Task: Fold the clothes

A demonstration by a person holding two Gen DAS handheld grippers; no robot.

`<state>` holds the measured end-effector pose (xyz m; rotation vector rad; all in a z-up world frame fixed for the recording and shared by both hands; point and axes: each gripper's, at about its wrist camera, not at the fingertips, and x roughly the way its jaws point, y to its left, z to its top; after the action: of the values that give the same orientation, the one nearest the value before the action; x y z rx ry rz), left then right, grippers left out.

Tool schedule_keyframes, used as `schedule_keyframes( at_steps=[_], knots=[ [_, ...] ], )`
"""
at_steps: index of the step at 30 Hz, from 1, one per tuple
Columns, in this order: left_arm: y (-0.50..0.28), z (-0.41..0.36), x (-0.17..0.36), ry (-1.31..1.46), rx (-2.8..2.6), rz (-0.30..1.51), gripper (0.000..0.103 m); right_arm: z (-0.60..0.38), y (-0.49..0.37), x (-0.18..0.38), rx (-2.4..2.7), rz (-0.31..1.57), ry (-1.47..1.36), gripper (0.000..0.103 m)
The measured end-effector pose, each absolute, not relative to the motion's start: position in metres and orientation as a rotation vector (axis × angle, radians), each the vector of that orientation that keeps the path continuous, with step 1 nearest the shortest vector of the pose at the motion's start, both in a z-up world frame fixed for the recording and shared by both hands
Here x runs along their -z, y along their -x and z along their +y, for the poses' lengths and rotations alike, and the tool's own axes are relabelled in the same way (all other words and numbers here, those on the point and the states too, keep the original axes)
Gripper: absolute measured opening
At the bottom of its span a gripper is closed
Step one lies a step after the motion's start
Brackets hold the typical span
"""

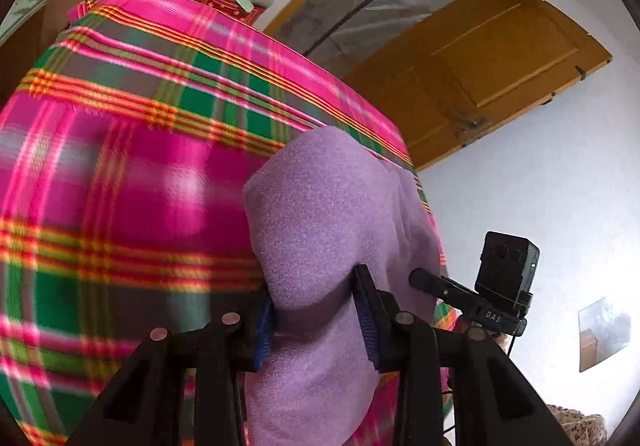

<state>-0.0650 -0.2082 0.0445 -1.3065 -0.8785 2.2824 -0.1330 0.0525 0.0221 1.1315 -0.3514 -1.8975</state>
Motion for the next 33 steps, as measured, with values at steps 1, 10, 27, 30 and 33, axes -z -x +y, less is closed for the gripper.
schedule_keyframes(
  at_steps=[1,10,27,30,33],
  knots=[
    [0.069,-0.212,-0.044,1.32,-2.285,-0.872,0.037,0.048,0.14,-0.02,1.897,-0.358,-1.137,0.021],
    [0.102,-0.241,-0.04,1.36,-2.333,-0.853,0.037,0.014,0.184,-0.008,1.883,-0.387,-1.172,0.021],
    [0.132,-0.272,-0.015,1.367,-2.371,-0.897,0.04,-0.022,0.21,0.008,1.944,-0.33,-1.177,0.023],
    [0.131,-0.272,-0.012,1.374,-2.38,-0.897,0.045,-0.023,0.207,0.008,1.979,-0.289,-1.165,0.026],
    [0.126,-0.274,-0.01,1.374,-2.386,-0.915,0.047,-0.025,0.203,0.009,2.014,-0.247,-1.152,0.036]
  ],
)
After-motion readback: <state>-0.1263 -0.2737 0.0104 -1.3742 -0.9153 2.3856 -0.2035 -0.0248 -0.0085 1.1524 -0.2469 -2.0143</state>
